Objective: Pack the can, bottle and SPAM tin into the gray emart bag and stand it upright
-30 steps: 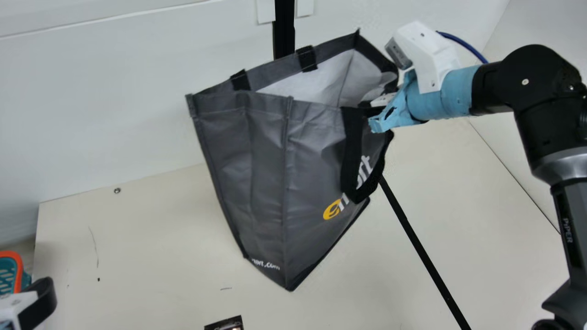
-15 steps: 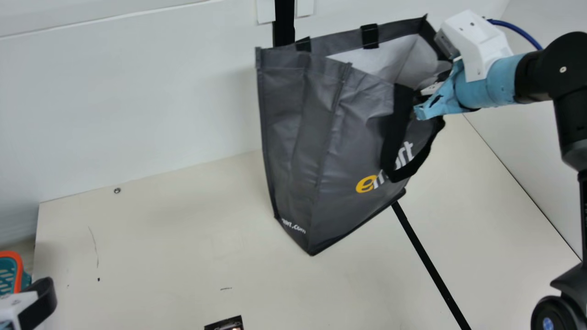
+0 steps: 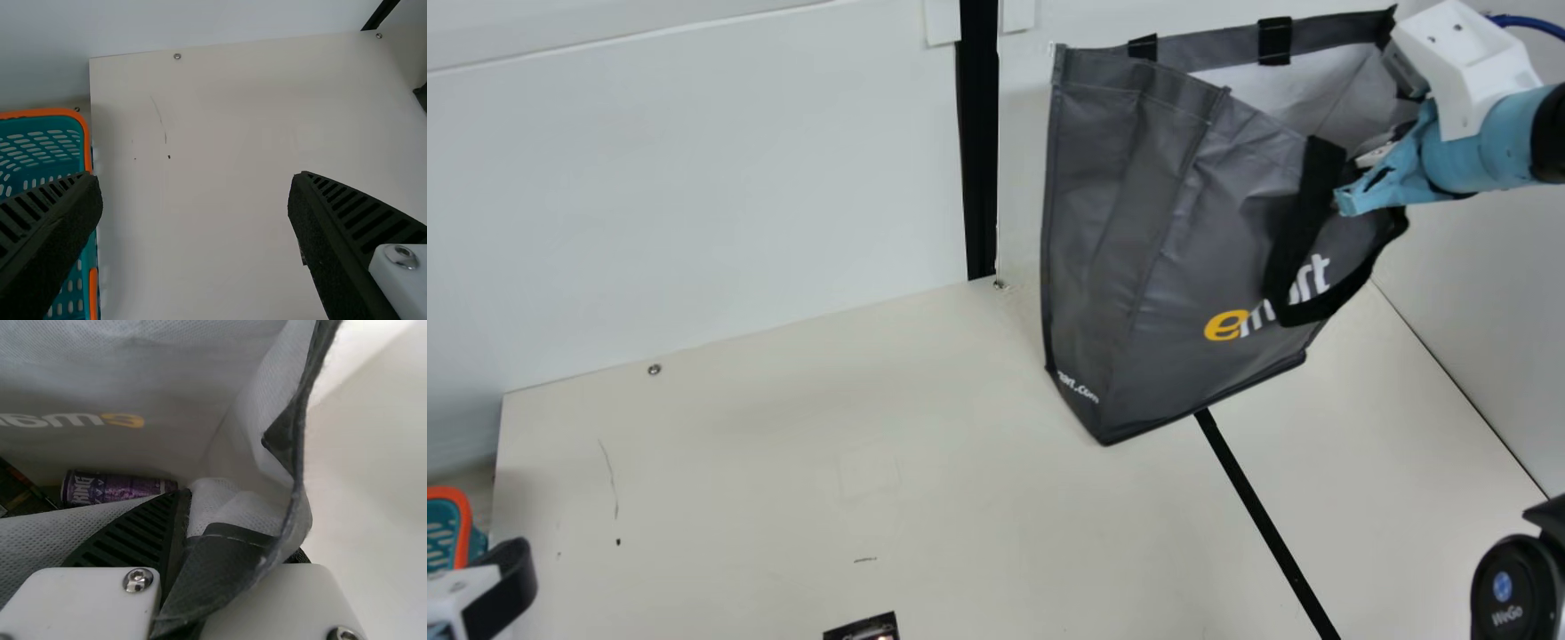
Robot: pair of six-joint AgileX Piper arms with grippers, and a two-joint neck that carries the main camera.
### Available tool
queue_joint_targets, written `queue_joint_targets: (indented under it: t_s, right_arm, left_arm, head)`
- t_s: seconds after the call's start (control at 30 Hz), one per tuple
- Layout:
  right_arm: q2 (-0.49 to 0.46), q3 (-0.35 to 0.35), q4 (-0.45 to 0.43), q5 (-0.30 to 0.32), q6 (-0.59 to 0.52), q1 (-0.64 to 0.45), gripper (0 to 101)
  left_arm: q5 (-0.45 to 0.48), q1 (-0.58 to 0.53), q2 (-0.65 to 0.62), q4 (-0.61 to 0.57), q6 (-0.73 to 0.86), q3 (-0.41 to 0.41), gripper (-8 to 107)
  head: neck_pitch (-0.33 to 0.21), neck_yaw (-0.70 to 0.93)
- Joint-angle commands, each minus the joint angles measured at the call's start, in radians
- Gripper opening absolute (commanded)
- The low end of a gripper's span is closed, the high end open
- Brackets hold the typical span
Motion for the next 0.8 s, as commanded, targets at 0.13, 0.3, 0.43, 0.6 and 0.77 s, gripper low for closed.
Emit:
queue_joint_targets:
  t_s: [0.13,0.3,0.43,0.6,0.77]
  right_arm:
    - [0.009,-0.025,-0.03,-0.004,-0.012,-0.05,0]
    - [0.016,-0.04,-0.045,-0.004,-0.022,-0.092,0]
    - [0.019,-0.047,-0.054,-0.004,-0.029,-0.126,0]
    - [0.027,-0.063,-0.061,-0.004,-0.035,-0.17,0]
    - [0.037,-0.076,-0.06,-0.004,-0.043,-0.208,0]
  left_arm:
    - [0.0,0.0,0.0,0.0,0.0,0.0,90]
    - [0.0,0.0,0.0,0.0,0.0,0.0,90]
    - [0.0,0.0,0.0,0.0,0.0,0.0,90]
    - [0.0,0.0,0.0,0.0,0.0,0.0,90]
    - [0.0,0.0,0.0,0.0,0.0,0.0,90]
  head:
    - [-0.023,-0.001]
    - [-0.023,-0.001]
    - [-0.023,-0.001]
    - [-0.023,-0.001]
    - [-0.023,-0.001]
